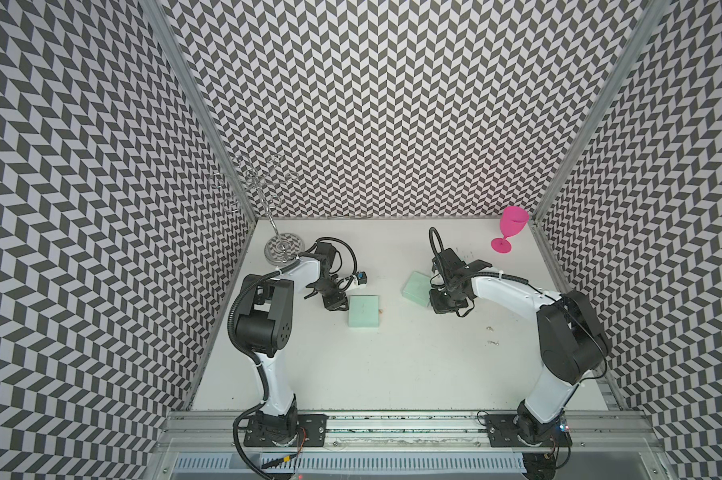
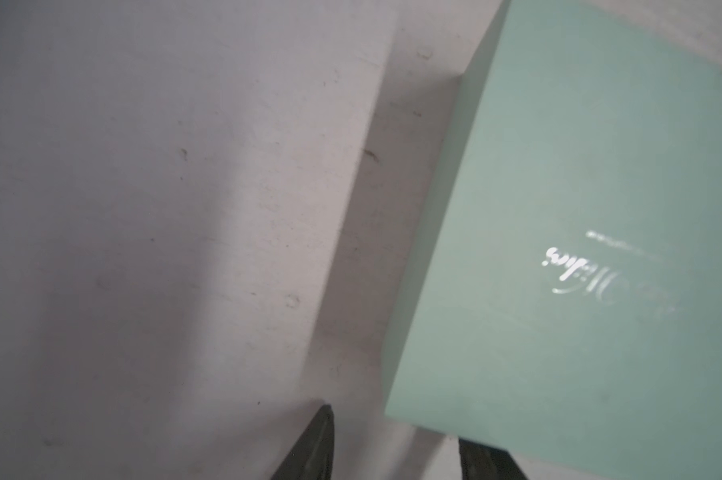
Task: Place the earrings into the drawer-style jewelry box
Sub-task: Move the jewelry box to the center of the board.
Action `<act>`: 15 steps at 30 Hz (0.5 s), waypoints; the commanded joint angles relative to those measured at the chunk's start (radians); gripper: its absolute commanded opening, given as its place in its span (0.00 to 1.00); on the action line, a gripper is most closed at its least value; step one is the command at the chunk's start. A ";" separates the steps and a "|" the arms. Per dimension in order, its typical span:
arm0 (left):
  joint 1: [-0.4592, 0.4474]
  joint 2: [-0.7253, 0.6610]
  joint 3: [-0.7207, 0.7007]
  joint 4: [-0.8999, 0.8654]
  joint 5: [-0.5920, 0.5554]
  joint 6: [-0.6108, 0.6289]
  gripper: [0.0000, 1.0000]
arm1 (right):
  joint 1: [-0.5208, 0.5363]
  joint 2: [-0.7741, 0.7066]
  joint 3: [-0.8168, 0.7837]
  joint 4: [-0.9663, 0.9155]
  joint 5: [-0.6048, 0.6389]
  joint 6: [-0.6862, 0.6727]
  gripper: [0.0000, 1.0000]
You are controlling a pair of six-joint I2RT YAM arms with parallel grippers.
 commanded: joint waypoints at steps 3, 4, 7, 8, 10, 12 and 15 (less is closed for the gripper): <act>-0.014 0.007 0.025 0.002 0.021 0.020 0.50 | -0.001 0.071 0.043 0.021 0.036 -0.016 0.16; -0.017 0.007 0.025 0.002 0.021 0.021 0.51 | -0.001 0.079 0.051 0.024 0.042 -0.017 0.16; -0.025 0.007 0.036 0.003 0.023 0.020 0.51 | -0.006 0.103 0.077 0.025 0.049 -0.023 0.16; -0.029 0.010 0.042 0.003 0.025 0.018 0.51 | -0.009 0.110 0.089 0.024 0.049 -0.026 0.16; -0.039 0.018 0.060 -0.001 0.031 0.008 0.51 | -0.014 0.133 0.113 0.025 0.042 -0.034 0.17; -0.051 0.026 0.075 -0.003 0.042 -0.001 0.51 | -0.018 0.158 0.147 0.021 0.031 -0.040 0.17; -0.067 0.029 0.089 -0.003 0.052 -0.013 0.52 | -0.023 0.197 0.203 0.016 0.019 -0.050 0.17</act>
